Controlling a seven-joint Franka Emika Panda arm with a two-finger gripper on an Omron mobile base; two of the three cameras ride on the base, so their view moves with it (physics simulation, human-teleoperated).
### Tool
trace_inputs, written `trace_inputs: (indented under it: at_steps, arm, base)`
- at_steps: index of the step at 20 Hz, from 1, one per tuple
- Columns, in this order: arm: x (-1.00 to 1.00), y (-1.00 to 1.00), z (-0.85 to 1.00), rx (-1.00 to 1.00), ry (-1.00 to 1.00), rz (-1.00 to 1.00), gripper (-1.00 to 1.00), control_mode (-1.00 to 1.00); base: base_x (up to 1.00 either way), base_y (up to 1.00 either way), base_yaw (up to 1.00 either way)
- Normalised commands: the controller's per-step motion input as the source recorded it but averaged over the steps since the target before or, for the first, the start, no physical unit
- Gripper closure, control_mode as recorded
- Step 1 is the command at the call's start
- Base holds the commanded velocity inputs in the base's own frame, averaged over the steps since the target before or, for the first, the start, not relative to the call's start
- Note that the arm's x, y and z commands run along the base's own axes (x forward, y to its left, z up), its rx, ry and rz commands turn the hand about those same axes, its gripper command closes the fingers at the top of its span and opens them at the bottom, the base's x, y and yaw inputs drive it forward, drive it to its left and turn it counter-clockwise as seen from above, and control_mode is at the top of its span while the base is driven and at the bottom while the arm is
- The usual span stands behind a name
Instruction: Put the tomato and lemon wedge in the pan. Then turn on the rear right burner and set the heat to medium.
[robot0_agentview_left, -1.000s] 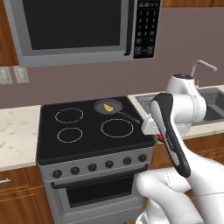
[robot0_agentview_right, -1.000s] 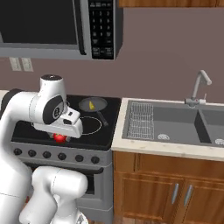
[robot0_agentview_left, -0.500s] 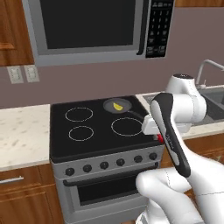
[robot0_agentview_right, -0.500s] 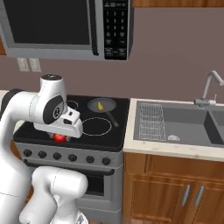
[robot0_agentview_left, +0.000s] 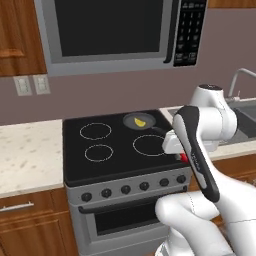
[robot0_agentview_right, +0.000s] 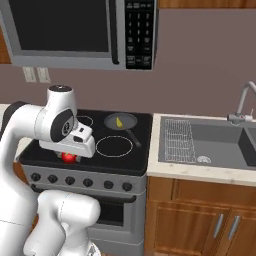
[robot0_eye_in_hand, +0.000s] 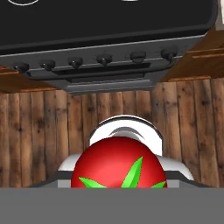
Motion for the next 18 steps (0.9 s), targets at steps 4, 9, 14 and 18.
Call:
trace_inputs:
  at_steps: [4, 9, 14, 18]
  arm:
    - [0.0, 0.0, 0.0, 0.0, 0.0, 0.0, 1.0, 1.0]
    - [0.0, 0.0, 0.0, 0.0, 0.0, 0.0, 1.0, 1.0]
    - [0.0, 0.0, 0.0, 0.0, 0.0, 0.0, 1.0, 1.0]
    - [0.0, 0.0, 0.0, 0.0, 0.0, 0.0, 1.0, 1.0]
  base:
    - [0.27, 0.23, 0.0]
    - [0.44, -0.04, 0.0]
    - [0.38, -0.38, 0.0]
    - [0.04, -0.36, 0.0]
